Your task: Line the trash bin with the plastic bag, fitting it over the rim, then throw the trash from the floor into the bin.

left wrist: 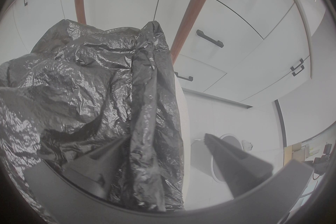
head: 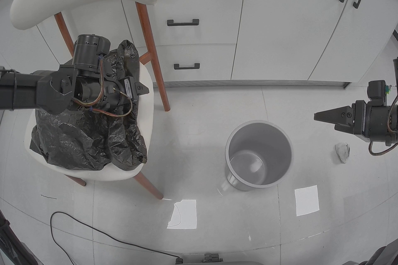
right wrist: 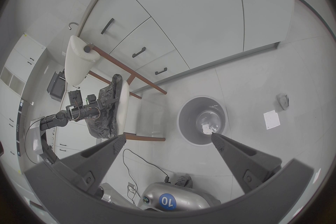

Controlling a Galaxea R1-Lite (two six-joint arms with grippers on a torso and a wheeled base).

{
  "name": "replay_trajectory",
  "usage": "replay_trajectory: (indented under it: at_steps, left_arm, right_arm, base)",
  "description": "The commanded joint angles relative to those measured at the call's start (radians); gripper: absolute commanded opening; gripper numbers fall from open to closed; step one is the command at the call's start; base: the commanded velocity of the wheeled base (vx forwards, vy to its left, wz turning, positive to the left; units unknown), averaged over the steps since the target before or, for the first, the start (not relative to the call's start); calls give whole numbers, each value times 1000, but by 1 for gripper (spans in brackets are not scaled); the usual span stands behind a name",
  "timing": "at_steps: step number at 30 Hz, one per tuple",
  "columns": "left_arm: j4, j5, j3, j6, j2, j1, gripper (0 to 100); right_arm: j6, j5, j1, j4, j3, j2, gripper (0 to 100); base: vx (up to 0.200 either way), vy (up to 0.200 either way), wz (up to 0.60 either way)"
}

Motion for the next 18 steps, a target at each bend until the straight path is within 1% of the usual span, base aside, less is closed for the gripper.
replay_trajectory:
  at_steps: [1,8,14,15,18]
  left_arm:
    - [1,-2,-4,-3,4,-1,0]
    - [6,-2,-2,-11,11,1,0]
    - [4,-3,-15,-89,-45,27,0]
    - [4,-3,-15,-89,-45,27,0]
    - [15,-12,-9,-172,-124,47,0]
  right_arm:
    - [-1,1,-1,1,0,2,100]
    - [0,1,-2,1,-3,0,100]
    - [-1,2,2,-1,-8,3,100]
    - [-1,2,2,-1,-8,3,100]
    - [-3,4,13,-1,-15,11,100]
  base:
    - [0,0,0]
    - [0,0,0]
    - [0,0,0]
    - [0,0,0]
    - [0,0,0]
